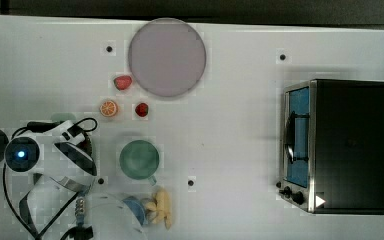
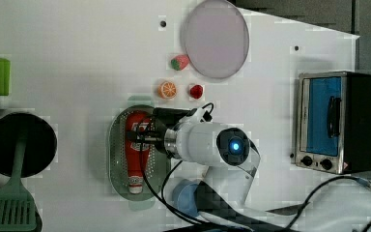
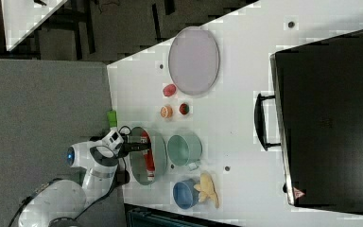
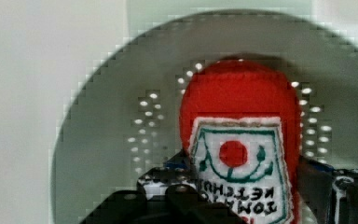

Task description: Pick ketchup from strainer and place it on the table

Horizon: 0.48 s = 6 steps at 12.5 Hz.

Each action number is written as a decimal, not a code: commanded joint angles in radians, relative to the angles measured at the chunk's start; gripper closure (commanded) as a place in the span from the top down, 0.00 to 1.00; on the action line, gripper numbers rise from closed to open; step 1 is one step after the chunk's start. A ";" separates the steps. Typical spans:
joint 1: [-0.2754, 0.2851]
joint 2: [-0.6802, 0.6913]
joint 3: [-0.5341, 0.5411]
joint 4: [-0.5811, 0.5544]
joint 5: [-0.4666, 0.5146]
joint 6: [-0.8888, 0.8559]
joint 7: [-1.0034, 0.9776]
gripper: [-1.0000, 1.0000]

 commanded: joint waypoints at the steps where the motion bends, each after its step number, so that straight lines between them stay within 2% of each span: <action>1: 0.005 -0.142 0.056 0.018 0.056 -0.091 0.044 0.60; 6: -0.051 -0.357 0.076 0.079 0.336 -0.299 0.001 0.60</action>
